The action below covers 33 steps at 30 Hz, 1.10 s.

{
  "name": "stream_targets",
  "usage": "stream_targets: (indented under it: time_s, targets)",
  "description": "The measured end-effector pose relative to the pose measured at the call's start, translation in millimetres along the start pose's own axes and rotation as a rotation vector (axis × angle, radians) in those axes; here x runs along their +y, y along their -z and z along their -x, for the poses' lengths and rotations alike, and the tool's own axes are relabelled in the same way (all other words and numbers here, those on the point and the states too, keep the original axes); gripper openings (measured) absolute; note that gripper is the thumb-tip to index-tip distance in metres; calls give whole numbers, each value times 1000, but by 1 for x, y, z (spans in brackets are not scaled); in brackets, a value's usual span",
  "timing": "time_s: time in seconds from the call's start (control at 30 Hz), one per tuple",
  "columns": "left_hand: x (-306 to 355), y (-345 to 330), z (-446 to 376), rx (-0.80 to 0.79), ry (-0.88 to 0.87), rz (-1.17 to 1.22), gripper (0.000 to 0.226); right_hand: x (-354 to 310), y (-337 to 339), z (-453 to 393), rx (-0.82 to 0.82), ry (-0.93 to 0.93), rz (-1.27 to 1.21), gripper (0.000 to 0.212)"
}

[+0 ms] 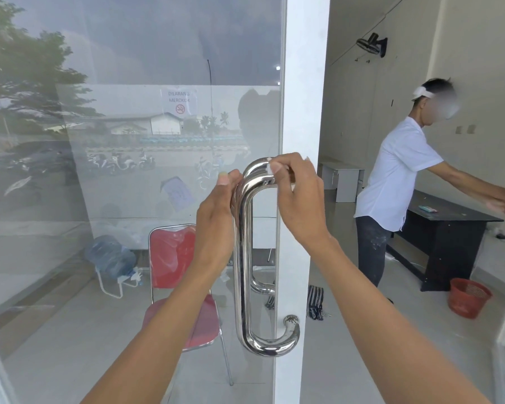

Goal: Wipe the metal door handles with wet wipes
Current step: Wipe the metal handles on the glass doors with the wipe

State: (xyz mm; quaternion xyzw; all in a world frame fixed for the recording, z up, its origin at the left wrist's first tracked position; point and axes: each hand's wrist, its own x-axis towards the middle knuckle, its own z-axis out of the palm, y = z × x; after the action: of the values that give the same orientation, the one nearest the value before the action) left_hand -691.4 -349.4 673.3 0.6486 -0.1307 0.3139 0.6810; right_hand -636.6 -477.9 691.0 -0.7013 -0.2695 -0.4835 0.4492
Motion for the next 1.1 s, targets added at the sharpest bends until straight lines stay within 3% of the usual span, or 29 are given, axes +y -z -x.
stream_targets:
  time_s: [0.1, 0.2, 0.33, 0.43, 0.63, 0.77, 0.87, 0.97, 1.1]
  targets:
    - [3, -1, 2, -11, -6, -27, 45, 6, 0, 9, 57, 54, -22, 10]
    - [7, -5, 4, -29, -13, -42, 34, 12, -1, 14, 48, 214, 107, 8]
    - [15, -11, 5, -5, -4, -32, 38, 16, -5, 16, 70, 530, 326, 7]
    - [18, -16, 4, 15, -1, -32, 38, 21, -3, 13, 75, 592, 395, 9]
    - [16, -11, 1, -15, -24, -54, 43, 37, 5, 17, 140, 439, 346, 15]
    - [19, -12, 1, -23, -44, -109, 34, 44, 14, 12, 211, 66, 150, 20]
    - [24, -19, 3, -45, -67, -151, 28, 53, 22, 8, 131, -118, 56, 22]
    - [25, -26, 2, -75, -115, -190, 30, 42, 26, 5, 58, -128, 5, 26]
    - [16, -35, -7, -89, -178, -268, 27, 21, 24, -2, -81, 67, 52, 27]
